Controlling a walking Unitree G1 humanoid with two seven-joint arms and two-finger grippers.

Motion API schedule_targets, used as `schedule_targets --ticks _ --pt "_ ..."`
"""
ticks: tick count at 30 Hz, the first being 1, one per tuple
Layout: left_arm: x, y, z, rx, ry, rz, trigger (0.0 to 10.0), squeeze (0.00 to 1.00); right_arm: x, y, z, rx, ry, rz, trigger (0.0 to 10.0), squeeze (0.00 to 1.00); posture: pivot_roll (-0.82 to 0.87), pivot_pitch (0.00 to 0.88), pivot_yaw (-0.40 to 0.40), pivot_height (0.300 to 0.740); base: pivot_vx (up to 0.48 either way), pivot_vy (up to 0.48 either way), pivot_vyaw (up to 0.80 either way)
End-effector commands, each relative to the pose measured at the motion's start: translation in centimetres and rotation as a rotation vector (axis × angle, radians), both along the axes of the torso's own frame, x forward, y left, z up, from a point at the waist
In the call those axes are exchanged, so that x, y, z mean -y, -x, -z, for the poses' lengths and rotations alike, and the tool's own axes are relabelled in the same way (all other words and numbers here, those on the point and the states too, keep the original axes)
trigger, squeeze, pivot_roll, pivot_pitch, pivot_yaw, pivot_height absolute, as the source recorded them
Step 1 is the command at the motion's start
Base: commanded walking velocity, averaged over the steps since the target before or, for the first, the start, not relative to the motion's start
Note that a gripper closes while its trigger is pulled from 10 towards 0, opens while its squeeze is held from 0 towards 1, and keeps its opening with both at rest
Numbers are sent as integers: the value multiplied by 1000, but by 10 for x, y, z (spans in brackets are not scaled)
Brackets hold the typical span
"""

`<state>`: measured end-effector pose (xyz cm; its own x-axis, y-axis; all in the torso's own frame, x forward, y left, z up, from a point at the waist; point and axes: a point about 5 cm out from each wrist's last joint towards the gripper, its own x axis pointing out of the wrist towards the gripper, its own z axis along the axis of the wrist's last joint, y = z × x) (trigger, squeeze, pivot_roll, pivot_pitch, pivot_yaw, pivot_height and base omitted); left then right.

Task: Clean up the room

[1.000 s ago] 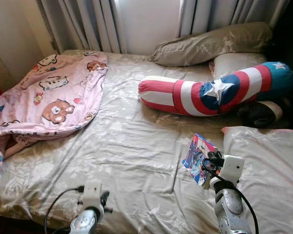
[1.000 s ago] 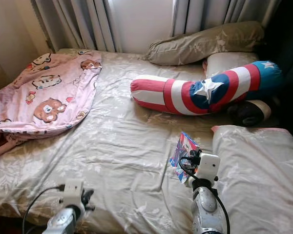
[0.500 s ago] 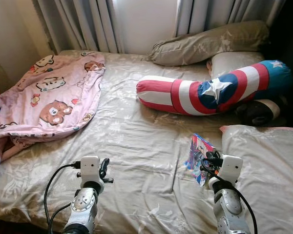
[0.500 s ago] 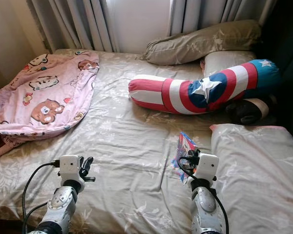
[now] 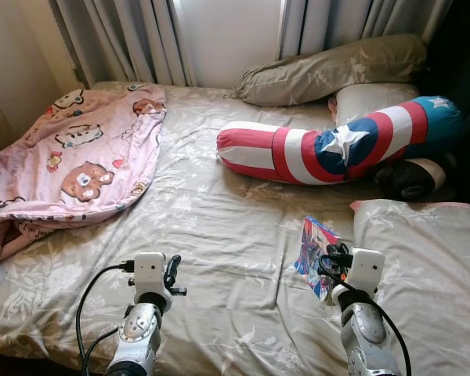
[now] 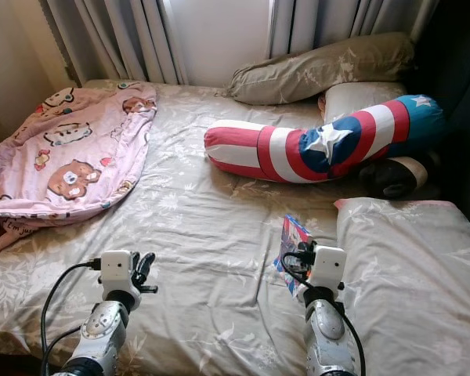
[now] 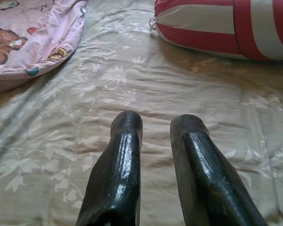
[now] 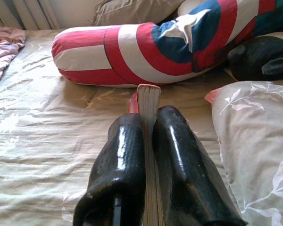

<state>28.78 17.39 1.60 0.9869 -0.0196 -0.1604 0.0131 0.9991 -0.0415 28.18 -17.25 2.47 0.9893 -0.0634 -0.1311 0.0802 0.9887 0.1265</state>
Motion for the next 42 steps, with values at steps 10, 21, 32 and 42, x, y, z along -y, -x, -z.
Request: schedule_targets --ticks 10,21,32,42 --pt "5 -3 -5 37 7 24 10000 0 -2 -2 -6 43 2 5 10000 0 -84 25 8 656 0 0 0" --pt "7 -2 -5 37 6 35 10000 0 -1 -2 -7 50 1 8 10000 0 -83 14 10 656 0 0 0" --pt "8 -4 -8 54 1 44 10000 0 -2 -1 -7 53 -1 7 10000 0 -81 20 11 656 0 0 0" --pt "11 -4 -7 46 2 56 10000 0 -2 -1 -8 63 -2 11 10000 0 -78 34 11 656 0 0 0"
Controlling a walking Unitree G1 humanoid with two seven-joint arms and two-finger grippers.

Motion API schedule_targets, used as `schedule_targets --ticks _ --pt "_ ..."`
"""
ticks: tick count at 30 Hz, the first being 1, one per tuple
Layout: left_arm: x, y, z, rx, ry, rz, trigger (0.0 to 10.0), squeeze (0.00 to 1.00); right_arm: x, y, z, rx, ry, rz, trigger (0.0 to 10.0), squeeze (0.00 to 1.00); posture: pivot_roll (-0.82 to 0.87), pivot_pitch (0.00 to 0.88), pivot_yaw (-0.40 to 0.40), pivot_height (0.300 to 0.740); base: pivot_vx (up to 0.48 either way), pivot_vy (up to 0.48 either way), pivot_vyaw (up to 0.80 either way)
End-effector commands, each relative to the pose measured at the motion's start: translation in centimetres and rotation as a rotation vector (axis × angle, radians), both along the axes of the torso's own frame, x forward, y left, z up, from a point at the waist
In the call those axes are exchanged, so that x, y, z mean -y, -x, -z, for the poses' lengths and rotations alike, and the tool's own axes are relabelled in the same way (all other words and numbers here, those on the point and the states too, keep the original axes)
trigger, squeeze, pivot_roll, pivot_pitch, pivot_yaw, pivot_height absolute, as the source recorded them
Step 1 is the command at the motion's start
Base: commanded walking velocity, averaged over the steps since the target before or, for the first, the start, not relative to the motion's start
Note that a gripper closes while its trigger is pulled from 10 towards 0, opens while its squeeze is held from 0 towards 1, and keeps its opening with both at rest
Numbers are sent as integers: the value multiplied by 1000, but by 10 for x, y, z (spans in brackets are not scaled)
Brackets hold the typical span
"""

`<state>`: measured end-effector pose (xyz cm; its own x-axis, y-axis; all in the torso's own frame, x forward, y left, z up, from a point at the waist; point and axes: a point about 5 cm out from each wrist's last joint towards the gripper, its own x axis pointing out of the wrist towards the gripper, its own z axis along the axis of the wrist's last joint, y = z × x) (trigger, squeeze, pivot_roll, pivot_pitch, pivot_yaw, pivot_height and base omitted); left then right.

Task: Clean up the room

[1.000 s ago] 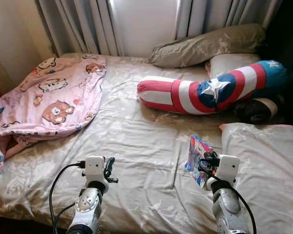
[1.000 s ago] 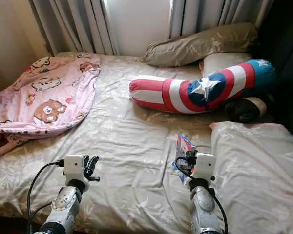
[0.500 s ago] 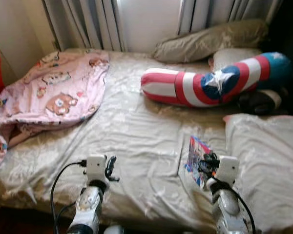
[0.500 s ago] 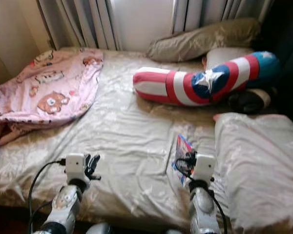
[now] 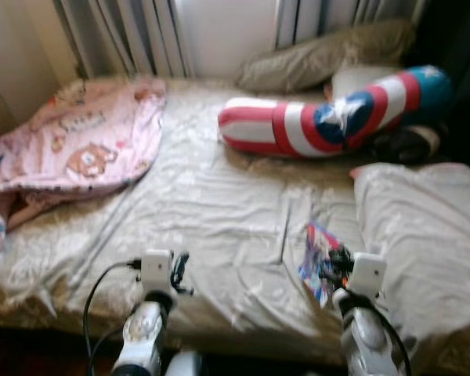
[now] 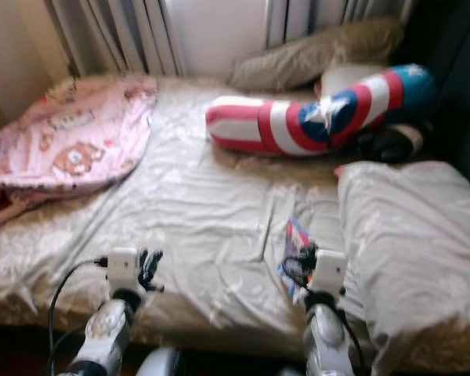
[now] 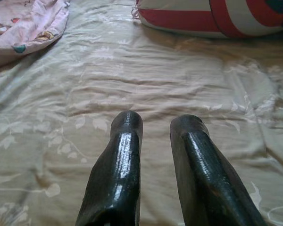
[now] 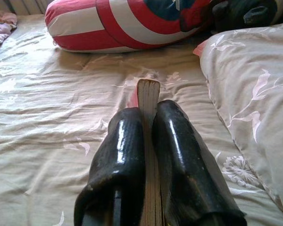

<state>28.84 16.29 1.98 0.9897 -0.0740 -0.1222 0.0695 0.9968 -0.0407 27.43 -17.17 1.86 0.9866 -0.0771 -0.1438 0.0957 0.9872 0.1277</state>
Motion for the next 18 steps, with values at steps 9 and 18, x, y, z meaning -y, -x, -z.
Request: schedule_targets --ticks 9,18 --pt "2 -4 -3 6 -5 24 10000 0 -7 -11 -23 138 -23 -23 10000 0 -75 39 14 656 95 0 0" --pt "2 -5 -4 8 1 26 10000 0 -6 -12 -27 166 -28 -17 10000 0 -71 46 15 656 313 0 0"
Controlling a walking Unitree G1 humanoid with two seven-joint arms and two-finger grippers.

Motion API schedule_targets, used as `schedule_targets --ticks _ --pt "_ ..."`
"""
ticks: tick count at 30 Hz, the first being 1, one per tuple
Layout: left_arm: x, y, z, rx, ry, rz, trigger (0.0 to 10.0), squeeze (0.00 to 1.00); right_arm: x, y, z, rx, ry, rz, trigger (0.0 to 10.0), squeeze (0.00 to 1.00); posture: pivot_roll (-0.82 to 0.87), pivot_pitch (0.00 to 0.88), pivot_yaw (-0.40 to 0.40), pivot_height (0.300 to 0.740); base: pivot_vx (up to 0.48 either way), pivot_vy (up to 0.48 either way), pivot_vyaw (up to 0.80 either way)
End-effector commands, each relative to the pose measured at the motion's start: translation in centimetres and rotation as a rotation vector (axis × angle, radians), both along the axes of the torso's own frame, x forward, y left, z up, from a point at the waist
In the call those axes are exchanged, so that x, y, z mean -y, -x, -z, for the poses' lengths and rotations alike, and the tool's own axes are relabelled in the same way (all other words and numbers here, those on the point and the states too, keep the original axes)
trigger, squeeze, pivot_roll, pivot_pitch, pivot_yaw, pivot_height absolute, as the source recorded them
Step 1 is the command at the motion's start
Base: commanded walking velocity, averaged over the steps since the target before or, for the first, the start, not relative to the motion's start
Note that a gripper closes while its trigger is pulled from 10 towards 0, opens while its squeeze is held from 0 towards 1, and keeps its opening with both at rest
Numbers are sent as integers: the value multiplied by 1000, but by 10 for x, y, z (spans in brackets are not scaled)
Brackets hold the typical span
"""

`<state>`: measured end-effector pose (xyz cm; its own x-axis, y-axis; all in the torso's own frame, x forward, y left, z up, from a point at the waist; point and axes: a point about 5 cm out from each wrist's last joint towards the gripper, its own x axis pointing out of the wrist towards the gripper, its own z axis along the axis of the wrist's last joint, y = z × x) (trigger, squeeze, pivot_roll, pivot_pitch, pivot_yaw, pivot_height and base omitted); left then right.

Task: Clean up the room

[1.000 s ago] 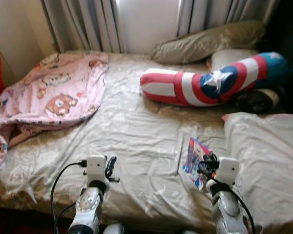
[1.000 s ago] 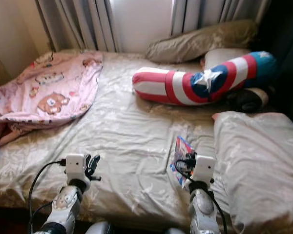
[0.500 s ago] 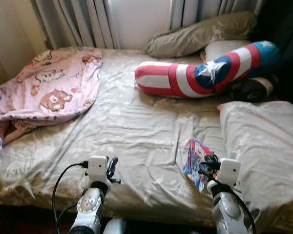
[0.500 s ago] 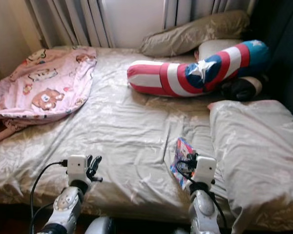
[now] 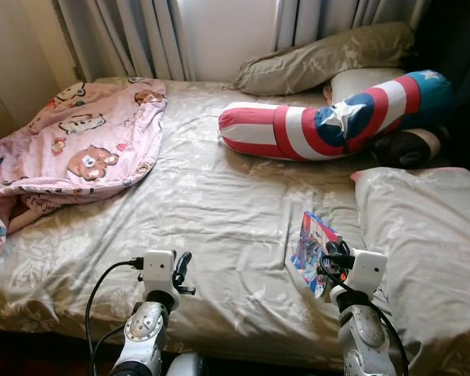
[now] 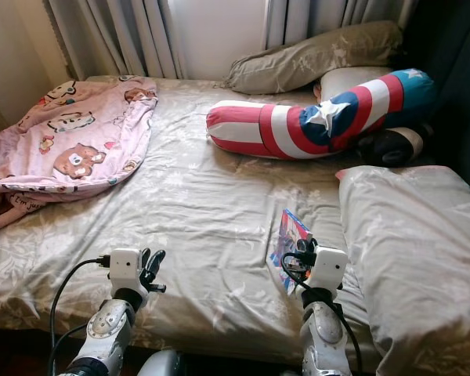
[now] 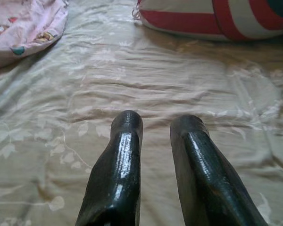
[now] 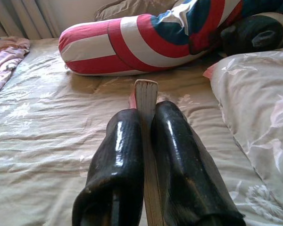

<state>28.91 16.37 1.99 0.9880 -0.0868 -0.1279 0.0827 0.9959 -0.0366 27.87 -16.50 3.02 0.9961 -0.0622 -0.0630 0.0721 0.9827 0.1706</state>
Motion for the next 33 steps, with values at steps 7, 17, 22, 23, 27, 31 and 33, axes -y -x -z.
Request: schedule_targets --ticks 7,17,22,23,27,31,33 --pt "2 -4 -4 10 1 11 10000 0 1 -9 -17 86 9 1 10000 0 -67 51 14 656 331 0 0" --pt "4 -5 -5 17 0 15 10000 0 6 -28 -22 71 -239 75 10000 0 -60 59 20 656 62 0 0" --pt "1 -4 -6 26 -11 18 10000 0 14 -41 -29 77 -381 140 10000 0 -21 68 23 656 0 0 0" --pt "0 -3 -6 28 -15 18 10000 0 15 -46 -32 78 -425 141 10000 0 -10 71 28 656 0 0 0" --pt "-3 -1 -5 30 -29 24 10000 0 10 -59 -38 67 -582 111 10000 0 11 85 35 656 0 0 0" --pt "-12 4 -4 34 -46 19 10000 0 -2 -67 -42 73 -719 24 10000 0 43 103 42 656 0 0 0" --pt "-15 6 -4 37 -52 16 10000 0 -4 -68 -41 72 -773 20 10000 0 54 113 46 656 0 0 0"
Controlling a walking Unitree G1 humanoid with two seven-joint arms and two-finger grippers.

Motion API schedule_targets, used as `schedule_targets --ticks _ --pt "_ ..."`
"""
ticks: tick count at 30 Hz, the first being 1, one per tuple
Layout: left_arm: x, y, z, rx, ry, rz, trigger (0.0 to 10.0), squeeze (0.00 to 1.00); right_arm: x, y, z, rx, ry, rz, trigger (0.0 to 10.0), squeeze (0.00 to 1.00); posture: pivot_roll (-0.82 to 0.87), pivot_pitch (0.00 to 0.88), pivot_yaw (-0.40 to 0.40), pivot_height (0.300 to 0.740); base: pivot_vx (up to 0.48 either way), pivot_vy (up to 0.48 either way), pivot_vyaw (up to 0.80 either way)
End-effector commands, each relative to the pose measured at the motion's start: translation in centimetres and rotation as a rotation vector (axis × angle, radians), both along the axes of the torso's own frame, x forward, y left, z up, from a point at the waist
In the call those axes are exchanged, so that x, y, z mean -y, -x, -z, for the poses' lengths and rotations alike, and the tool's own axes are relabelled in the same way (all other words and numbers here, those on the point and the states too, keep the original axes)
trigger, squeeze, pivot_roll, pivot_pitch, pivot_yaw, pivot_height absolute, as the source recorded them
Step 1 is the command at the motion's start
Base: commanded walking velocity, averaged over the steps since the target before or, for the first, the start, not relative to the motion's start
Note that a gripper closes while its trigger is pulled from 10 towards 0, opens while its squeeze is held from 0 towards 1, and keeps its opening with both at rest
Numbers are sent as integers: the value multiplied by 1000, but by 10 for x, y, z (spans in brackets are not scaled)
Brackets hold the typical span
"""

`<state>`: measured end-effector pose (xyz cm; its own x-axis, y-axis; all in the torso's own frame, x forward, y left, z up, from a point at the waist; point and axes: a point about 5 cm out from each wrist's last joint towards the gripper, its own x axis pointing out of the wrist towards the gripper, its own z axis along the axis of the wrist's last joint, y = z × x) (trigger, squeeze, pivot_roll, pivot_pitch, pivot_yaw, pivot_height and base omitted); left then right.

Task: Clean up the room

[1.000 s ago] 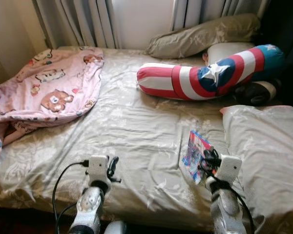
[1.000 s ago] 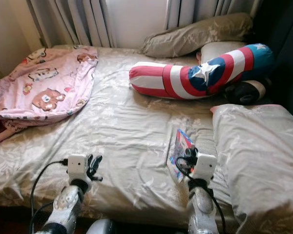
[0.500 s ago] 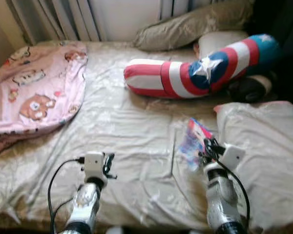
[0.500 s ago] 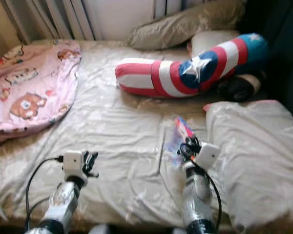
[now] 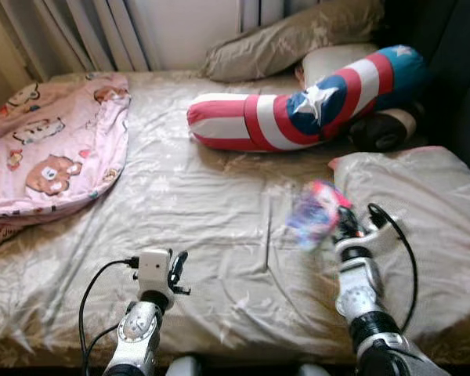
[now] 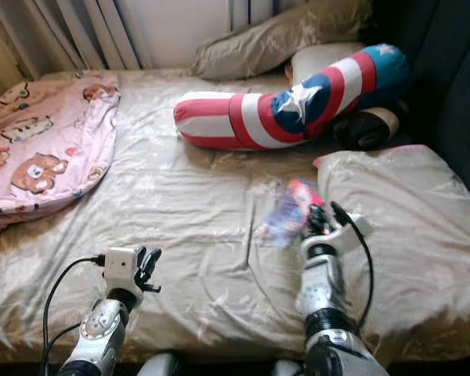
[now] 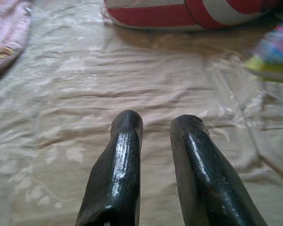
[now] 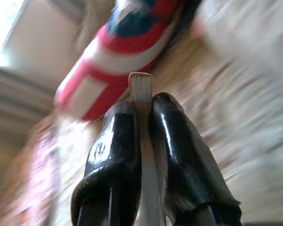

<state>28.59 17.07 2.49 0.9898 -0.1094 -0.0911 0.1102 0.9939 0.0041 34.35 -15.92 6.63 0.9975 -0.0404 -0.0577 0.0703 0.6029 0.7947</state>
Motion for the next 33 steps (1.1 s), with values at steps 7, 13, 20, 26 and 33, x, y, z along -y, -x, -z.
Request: schedule_targets --ticks 7,13,20,26,33 --pt "-15 14 5 -9 -43 -2 10000 0 -1 -7 -3 50 -324 39 10000 0 82 151 61 656 0 0 0" --pt "-21 28 7 -6 -64 3 10000 0 -17 -9 -3 43 -344 -46 10000 0 126 188 65 656 0 0 0" --pt "-25 34 4 -2 -76 10 10000 0 -43 -6 -2 21 -260 -295 10000 0 128 204 69 656 0 0 0" --pt "-14 32 4 -18 -58 42 10000 0 -31 19 37 -222 38 -465 10000 0 102 197 68 656 0 0 0" --pt "-11 33 5 -36 -56 64 10000 0 -15 39 63 -415 190 -472 10000 0 99 200 75 656 0 0 0"
